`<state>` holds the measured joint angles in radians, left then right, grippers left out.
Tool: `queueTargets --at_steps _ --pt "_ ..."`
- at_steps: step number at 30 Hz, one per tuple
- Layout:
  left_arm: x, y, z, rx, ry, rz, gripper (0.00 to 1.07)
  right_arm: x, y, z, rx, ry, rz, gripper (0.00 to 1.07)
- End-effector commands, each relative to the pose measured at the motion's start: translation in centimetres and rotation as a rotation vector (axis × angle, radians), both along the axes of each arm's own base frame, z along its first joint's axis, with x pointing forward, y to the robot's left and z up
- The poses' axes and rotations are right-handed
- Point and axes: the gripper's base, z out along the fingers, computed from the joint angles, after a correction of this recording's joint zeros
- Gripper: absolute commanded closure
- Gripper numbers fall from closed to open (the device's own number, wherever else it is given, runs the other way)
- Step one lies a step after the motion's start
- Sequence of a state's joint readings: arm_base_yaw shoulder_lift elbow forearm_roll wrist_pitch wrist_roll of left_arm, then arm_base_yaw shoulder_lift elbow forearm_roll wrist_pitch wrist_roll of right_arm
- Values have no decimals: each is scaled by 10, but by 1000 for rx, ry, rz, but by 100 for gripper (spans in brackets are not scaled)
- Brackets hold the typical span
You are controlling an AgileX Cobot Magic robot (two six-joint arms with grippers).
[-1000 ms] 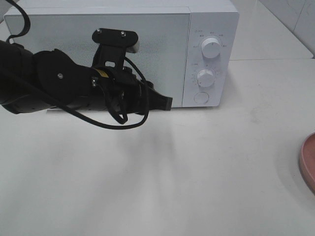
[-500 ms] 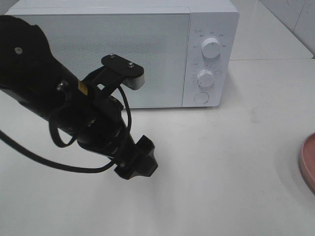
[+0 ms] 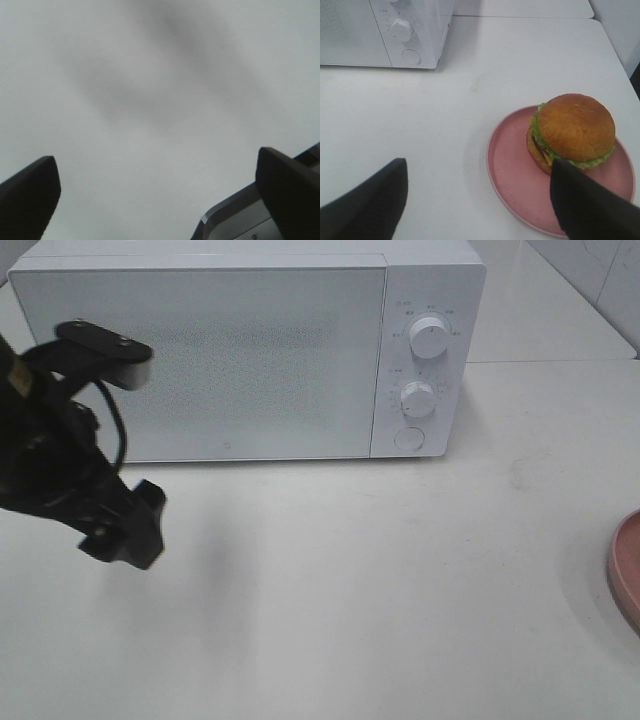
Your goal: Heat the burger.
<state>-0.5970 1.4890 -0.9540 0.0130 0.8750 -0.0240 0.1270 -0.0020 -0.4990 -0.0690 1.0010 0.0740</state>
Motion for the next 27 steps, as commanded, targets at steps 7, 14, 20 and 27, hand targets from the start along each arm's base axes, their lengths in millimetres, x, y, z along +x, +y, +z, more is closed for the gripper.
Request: queueTargets --at_steps 7,14,20,27 --pt "8 89 32 13 2 322 6 -4 0 0 -5 -31 1 31" --pt "-24 131 68 -21 -56 490 6 -4 0 0 -5 -31 1 31" --pt "-66 141 67 -45 -113 536 6 -4 0 0 -5 -31 1 31" --pt "-113 146 51 -49 -179 533 6 -4 0 0 -5 -31 1 31"
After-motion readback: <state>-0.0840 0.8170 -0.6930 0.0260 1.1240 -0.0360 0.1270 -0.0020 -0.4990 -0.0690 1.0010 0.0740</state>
